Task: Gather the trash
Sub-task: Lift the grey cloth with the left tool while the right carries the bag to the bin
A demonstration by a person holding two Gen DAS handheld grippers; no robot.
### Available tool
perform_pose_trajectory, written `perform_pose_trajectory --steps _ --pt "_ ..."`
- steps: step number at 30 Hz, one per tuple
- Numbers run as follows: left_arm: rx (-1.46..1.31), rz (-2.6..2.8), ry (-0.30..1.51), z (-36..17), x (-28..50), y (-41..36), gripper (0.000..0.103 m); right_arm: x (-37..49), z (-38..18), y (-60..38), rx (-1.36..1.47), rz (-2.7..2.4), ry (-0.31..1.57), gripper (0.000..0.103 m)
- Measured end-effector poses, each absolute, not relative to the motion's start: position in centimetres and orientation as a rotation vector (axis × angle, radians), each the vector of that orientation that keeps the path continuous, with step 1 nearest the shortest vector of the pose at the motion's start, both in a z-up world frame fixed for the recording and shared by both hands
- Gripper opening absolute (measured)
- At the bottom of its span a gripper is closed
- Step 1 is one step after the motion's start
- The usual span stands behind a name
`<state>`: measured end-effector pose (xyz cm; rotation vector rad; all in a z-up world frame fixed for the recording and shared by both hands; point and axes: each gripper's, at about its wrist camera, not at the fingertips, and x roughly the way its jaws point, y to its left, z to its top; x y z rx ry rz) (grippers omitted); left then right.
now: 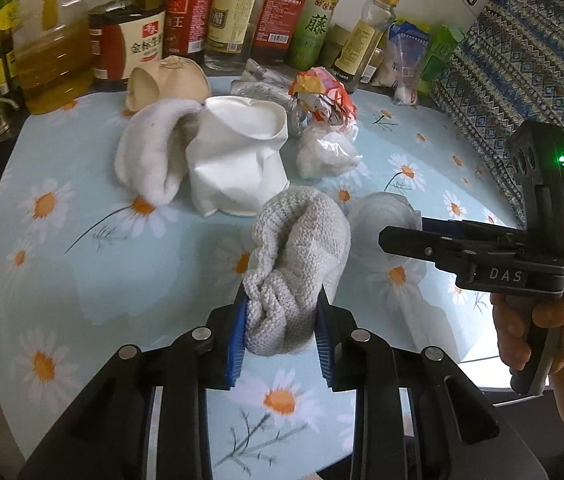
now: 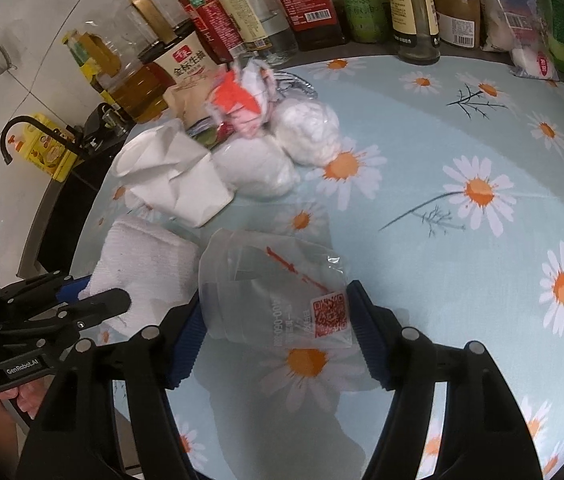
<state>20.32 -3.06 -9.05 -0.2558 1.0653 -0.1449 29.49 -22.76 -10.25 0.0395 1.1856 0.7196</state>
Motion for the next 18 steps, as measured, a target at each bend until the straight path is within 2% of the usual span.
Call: perform_pose_trajectory --steps 18 --pt "-0.277 -0.13 0.997 -6.9 11.1 0.1 0.028 20.2 -7.2 -20.9 0.012 0.721 1.133 0.067"
